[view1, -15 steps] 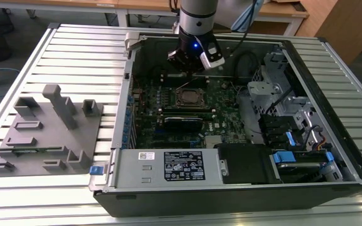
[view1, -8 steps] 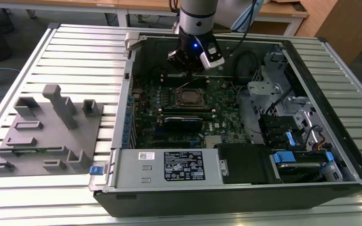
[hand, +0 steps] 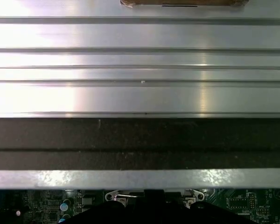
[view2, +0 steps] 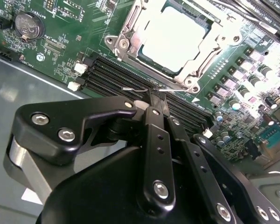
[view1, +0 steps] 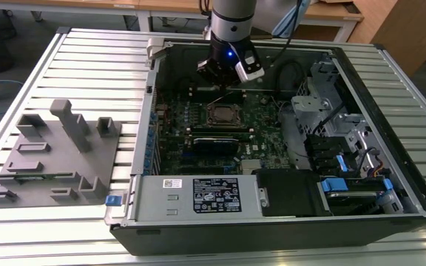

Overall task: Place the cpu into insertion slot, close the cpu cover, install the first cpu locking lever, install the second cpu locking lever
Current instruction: 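Install the first cpu locking lever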

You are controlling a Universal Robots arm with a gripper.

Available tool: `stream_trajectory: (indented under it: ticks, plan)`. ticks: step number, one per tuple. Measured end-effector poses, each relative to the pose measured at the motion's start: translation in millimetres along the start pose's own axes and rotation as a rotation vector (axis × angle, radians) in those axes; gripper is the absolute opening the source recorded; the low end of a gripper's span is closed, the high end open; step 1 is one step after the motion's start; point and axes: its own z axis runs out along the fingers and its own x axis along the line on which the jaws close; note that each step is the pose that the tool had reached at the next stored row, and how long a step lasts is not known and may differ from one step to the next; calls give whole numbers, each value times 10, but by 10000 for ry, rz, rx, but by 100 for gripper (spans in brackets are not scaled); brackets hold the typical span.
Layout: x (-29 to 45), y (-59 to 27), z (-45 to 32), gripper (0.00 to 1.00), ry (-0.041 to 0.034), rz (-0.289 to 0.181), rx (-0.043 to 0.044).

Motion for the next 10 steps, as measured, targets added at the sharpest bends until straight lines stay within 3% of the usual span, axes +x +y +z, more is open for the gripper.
stream_trajectory:
  ticks: [10]
  plan:
    - [-6, -10, 101, 11, 1, -1, 1]
